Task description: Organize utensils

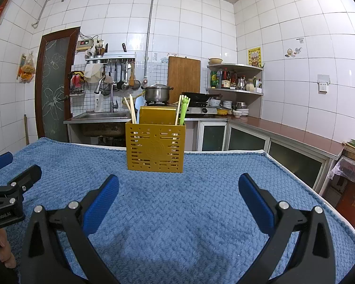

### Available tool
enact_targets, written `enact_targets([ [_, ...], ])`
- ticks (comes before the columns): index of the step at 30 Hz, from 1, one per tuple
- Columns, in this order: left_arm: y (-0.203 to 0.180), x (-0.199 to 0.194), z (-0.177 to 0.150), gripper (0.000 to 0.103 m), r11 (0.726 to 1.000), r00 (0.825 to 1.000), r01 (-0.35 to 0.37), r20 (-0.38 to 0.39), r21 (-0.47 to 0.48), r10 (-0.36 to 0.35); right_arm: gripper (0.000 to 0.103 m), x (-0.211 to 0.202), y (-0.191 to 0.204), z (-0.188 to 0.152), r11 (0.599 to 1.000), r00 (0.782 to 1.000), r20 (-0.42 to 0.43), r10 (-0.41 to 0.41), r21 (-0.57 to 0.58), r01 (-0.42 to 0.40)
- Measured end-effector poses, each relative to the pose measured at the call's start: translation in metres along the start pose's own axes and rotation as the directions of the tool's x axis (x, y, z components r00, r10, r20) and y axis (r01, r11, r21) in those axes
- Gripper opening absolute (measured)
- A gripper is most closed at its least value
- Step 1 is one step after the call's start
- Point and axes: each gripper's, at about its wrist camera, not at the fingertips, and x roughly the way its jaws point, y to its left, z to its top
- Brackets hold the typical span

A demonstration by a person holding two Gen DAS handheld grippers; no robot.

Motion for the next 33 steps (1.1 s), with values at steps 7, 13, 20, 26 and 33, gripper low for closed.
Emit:
enact_targets([
  [7, -0.0002, -0.0002, 0.0001, 0.098, 1.0, 1.0, 0.001, 0.001, 0.001, -0.001, 0.099, 0.0003, 0.0002, 0.0002, 1.0, 1.0, 0.001, 0.001, 0.0, -0.001],
  [13, -0.0002, -0.0001, 0.0004, 0.098, 1.0, 1.0, -0.001, 0.002, 0.0, 0.001, 0.099, 0.001, 0.0001, 0.0002, 1.0, 1.0, -0.001, 0.001, -0.001, -0.001],
  [20, -0.0005, -0.0003, 0.0003, 0.098, 1.0, 1.0, -0.001, 0.002, 0.001, 0.001, 0.099, 0.0012, -0.0002, 0.0002, 1.0, 1.0, -0.001, 0.001, 0.0, -0.001],
  [26, -0.0004, -0.0011, 0.0002, 0.098, 1.0, 1.0, 0.0, 0.004, 0.005, 0.0, 0.099, 0.0009, 0.0002, 0.0002, 1.0, 1.0, 0.0, 0.001, -0.002, -0.001],
  [33, -0.0005, -0.0012, 0.0024, 0.098, 1.0, 1.0, 0.002, -0.003, 0.0, -0.002, 0.099, 0.0022, 0.0003, -0.0004, 1.0, 1.0, -0.009, 0.002, -0.006, -0.002],
])
